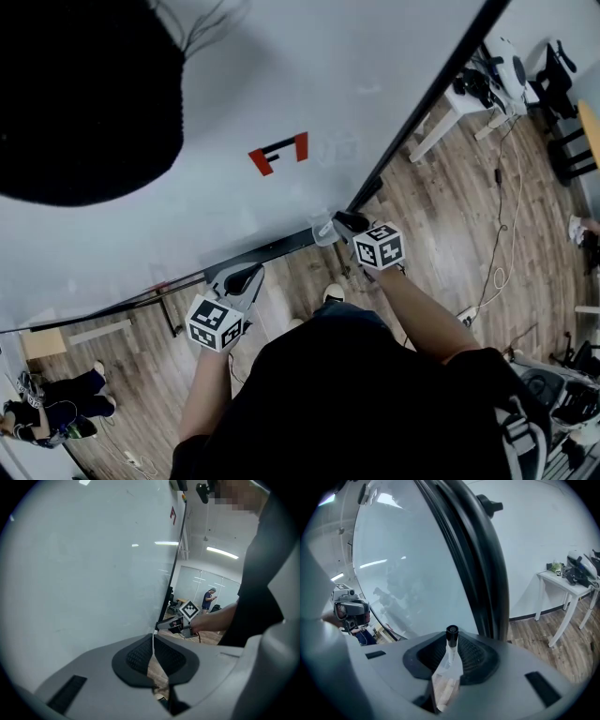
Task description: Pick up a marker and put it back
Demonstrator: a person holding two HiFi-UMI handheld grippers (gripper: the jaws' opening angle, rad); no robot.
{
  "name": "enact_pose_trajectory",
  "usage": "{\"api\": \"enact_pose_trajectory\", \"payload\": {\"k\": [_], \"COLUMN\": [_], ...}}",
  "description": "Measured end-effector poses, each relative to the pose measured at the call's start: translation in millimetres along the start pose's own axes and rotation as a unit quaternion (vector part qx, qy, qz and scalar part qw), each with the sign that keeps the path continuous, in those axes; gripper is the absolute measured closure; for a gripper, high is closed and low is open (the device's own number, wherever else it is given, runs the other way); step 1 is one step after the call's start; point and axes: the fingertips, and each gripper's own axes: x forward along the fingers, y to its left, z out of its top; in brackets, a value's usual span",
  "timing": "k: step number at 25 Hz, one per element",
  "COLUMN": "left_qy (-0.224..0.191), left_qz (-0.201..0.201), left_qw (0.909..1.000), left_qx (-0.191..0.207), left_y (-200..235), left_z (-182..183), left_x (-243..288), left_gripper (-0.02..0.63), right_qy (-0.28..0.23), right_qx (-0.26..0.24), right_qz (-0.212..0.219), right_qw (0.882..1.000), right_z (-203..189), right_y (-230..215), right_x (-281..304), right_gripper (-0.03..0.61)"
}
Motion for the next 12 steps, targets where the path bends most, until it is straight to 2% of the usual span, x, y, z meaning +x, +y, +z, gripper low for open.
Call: {"api": "enact_pose_trajectory", "payload": {"k": [12], "left_qy": [-0.012], "left_qz": [-0.006], "left_qw": [0.9998], "left_qx": [0.013], "left_y": [-9.5], "left_z": [-0.1], "left_x": [-21.2], "left_gripper": [0.600], "right_qy": [-0.030], "right_qx": [-0.013], "right_qz": [-0.017], "right_qw": [0.999], "right_z": [18.6], "right_y": [15.1], "right_x": [-22.1], "right_gripper": [0.509]}}
